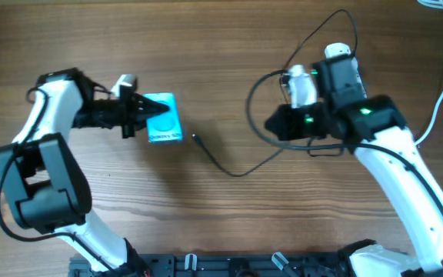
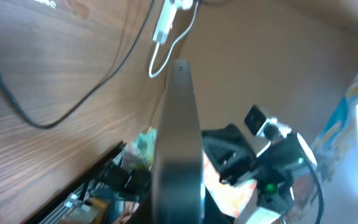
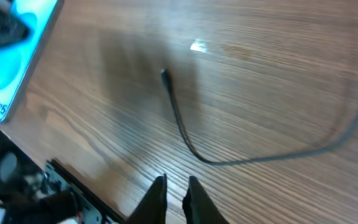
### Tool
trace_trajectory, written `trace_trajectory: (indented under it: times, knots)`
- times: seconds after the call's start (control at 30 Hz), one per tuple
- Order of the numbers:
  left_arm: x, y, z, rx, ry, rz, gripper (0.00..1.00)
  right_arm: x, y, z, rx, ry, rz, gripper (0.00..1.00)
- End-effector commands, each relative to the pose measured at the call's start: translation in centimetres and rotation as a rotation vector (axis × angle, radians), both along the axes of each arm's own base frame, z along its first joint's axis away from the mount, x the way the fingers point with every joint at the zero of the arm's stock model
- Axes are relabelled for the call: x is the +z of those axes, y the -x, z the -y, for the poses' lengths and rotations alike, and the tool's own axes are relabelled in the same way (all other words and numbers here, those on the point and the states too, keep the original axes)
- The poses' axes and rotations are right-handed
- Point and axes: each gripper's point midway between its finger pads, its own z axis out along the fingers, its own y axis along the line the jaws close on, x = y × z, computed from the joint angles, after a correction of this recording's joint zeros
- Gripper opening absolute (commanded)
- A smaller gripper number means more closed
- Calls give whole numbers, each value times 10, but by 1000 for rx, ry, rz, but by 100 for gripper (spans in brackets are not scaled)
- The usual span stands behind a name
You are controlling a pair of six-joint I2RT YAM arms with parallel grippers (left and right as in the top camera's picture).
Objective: Plug charger to phone and switch on socket
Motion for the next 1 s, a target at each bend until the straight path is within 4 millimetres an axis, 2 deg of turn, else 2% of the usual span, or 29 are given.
trace_trajectory:
  times: [0.0,0.07,0.17,0.2,0.3,0.37,0.43,0.6,0.8,0.9,0.97]
  knots:
    - [2,-3,-12,25,-17,39,4,-32,-5,-30,153,130,48,34]
    - [-3,-3,-24,45,-46,25,4,-70,-7,-44,211,250,43,41]
    - [-11,-2,-45,82,-92,10,4,-125,11,-62,321,335,-62,48]
    - [-16,0,-54,90,-123,-3,4,-156,22,-66,359,379,-134,50]
    - [-24,7,-67,98,-168,-40,4,-205,40,-64,394,449,-254,52]
    - [-24,7,-67,102,-165,-47,4,-228,52,-55,407,495,-336,50]
    - [-24,7,-67,100,-165,-47,4,-234,61,-48,405,522,-384,50]
    - [-24,6,-68,101,-168,-39,4,-232,70,-40,325,553,-462,50]
    - [-25,5,-68,102,-173,-29,4,-212,111,2,242,727,-687,66]
    - [-25,5,-68,101,-173,-28,4,-202,121,23,204,835,-743,73]
    - [-25,5,-68,102,-173,-29,4,-197,121,36,174,895,-756,74]
